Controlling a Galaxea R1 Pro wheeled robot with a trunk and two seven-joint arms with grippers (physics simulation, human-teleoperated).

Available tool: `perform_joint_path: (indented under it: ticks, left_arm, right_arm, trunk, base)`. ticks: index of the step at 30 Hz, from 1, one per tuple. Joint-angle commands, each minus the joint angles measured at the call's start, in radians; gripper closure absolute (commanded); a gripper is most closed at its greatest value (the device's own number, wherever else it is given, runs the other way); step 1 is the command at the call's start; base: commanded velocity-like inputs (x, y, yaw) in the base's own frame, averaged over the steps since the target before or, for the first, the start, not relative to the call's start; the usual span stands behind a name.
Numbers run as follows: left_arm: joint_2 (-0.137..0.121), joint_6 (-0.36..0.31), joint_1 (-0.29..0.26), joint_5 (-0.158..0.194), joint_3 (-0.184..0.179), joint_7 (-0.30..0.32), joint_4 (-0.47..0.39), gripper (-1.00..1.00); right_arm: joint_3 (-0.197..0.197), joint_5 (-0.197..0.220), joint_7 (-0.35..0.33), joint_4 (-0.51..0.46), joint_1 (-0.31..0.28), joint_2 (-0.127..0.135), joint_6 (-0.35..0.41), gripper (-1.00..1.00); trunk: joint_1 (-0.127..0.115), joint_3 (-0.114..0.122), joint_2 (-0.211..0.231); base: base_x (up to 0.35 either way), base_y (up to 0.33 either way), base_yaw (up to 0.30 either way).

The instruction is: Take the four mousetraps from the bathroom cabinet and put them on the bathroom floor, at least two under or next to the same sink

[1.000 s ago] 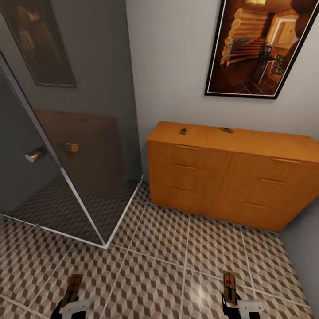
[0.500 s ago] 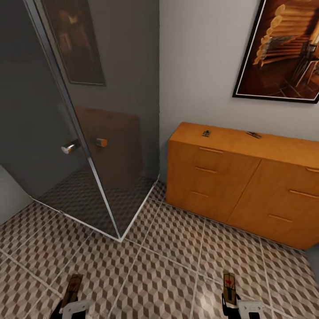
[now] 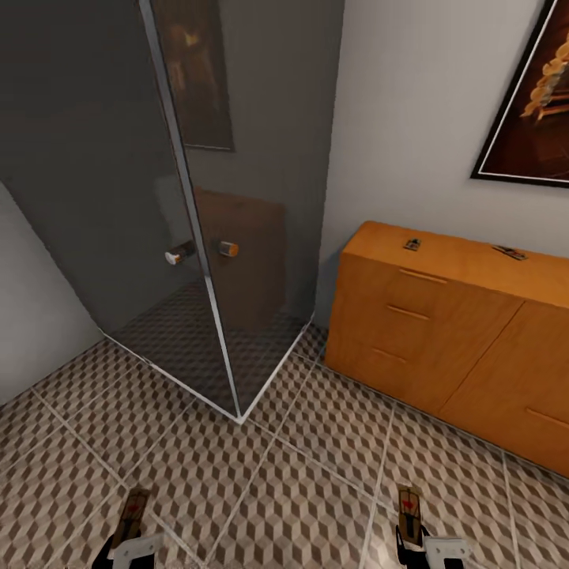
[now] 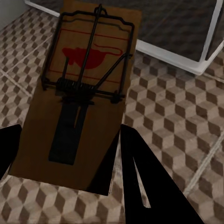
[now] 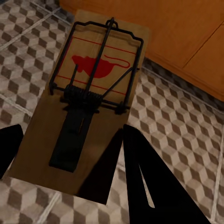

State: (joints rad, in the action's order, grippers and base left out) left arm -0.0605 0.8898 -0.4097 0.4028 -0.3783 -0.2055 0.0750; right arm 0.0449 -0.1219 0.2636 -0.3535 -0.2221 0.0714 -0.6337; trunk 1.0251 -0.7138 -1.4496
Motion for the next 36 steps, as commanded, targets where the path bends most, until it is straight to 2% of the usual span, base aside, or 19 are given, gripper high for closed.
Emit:
perform_joint_path:
  ticks: [1,16,23,36]
  left_arm:
    - [0.001,0.003,-0.001,-0.001,-0.008,-0.009,0.003,1.0]
    - [0.001,0.001,-0.001,-0.001,-0.009,-0.009,0.003,1.0]
    - [0.001,-0.032,-0.001,-0.001,-0.008,-0.009,0.003,1.0]
    - [0.001,-0.035,-0.001,-0.001,-0.009,-0.009,0.003,1.0]
  right_arm:
    - [0.004,-0.004,0.005,0.0,0.0,0.001,-0.001,1.0]
    - [0.004,-0.004,0.005,0.001,0.0,0.001,-0.001,1.0]
    - [0.004,-0.004,0.005,0.001,0.0,0.001,-0.001,1.0]
    - [0.004,-0.004,0.005,0.001,0.0,0.001,-0.001,1.0]
  trunk:
    - [0.0,-0.001,0.0]
    - [0.0,-0.001,0.0]
    - [0.0,-0.001,0.0]
    - [0.0,-0.001,0.0]
  base:
    - [0.0,0.0,0.286]
    - [0.0,0.0,0.286]
    - [0.0,0.0,0.286]
    - [0.0,0.0,0.286]
